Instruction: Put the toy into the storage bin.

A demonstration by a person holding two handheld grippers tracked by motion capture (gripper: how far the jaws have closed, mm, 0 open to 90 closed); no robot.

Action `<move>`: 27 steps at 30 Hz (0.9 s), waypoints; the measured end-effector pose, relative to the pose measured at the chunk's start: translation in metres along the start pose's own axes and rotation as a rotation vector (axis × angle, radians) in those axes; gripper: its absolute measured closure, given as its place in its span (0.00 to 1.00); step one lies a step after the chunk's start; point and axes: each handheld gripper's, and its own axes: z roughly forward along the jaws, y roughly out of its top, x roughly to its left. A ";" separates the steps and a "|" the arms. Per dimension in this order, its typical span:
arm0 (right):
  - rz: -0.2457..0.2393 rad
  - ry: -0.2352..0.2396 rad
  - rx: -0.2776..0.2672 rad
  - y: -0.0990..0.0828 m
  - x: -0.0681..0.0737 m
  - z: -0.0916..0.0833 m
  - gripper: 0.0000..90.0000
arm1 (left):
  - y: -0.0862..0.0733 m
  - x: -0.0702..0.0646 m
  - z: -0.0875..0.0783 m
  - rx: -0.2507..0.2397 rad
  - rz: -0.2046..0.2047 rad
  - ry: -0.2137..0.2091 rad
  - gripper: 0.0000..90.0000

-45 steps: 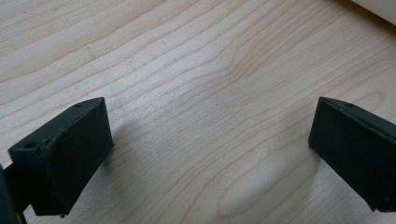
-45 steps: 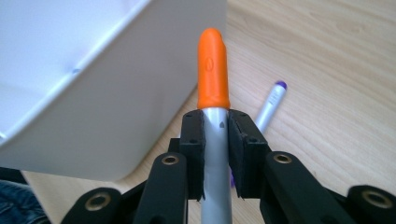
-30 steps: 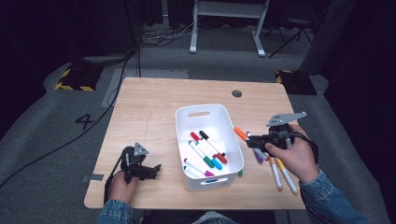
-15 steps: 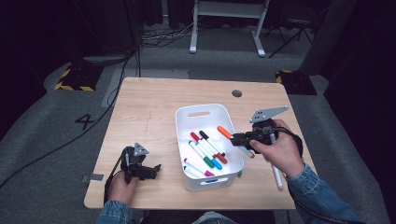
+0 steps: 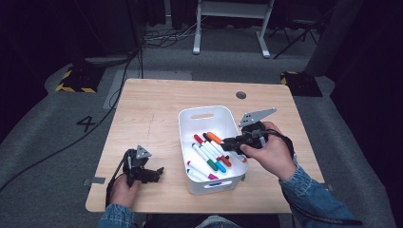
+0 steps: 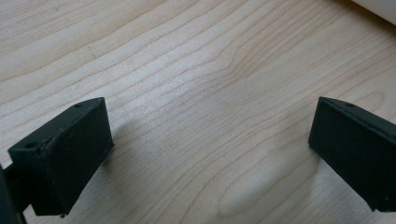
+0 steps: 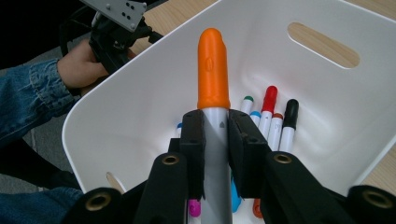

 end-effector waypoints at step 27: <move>-0.051 0.011 0.192 -0.020 0.011 0.038 0.86 | 0.000 0.000 0.000 0.000 0.000 0.000 0.00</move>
